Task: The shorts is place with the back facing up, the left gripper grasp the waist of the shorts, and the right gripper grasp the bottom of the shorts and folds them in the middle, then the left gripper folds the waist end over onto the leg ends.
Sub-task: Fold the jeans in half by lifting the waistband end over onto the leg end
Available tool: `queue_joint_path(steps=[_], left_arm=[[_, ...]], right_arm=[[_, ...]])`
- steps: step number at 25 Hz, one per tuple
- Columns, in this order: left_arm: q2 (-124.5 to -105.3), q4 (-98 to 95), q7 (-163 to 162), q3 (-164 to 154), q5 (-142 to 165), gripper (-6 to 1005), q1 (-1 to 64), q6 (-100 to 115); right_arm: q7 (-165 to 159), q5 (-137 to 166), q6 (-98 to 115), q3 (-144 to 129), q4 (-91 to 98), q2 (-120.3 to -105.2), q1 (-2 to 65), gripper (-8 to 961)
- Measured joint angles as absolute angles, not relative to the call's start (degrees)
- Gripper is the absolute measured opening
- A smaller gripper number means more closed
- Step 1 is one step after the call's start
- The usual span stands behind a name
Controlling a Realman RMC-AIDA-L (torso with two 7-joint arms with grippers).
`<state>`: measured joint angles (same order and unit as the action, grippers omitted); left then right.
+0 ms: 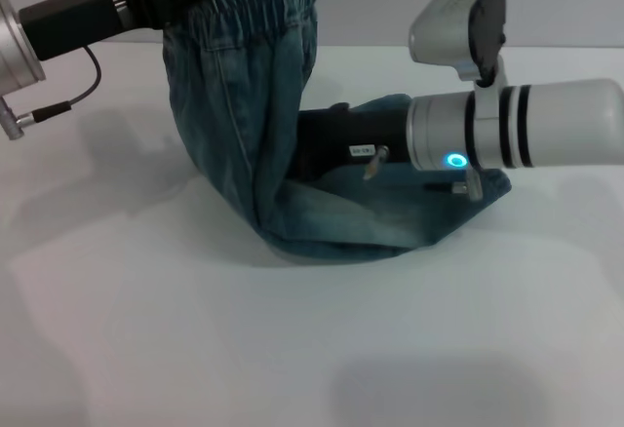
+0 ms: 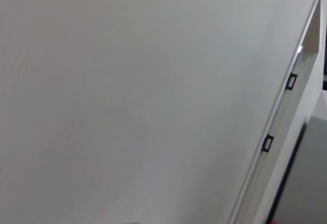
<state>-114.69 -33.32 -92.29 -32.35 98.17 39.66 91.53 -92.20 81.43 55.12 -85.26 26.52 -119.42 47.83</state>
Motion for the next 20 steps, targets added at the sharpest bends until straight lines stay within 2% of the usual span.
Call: queue_joint_path(steps=[3, 11, 20], left_arm=[[-114.83, -33.3, -92.3, -32.3, 98.2, 24, 39.4, 91.5], [-116.13, -33.3, -92.3, -32.3, 97.8, 25, 39.7, 91.1], [-118.03, -32.7, -91.5, -33.7, 97.8, 25, 42.1, 87.7]], right_arm=[[-92.2, 81.4, 54.3, -84.7, 26.3, -119.07, 46.1, 651], [-88.1, 81.5, 52.0, -74.3, 33.4, -118.74, 33.9, 651], [-83.8, 81.6, 51.7, -60.7, 33.6, -118.55, 28.8, 652]])
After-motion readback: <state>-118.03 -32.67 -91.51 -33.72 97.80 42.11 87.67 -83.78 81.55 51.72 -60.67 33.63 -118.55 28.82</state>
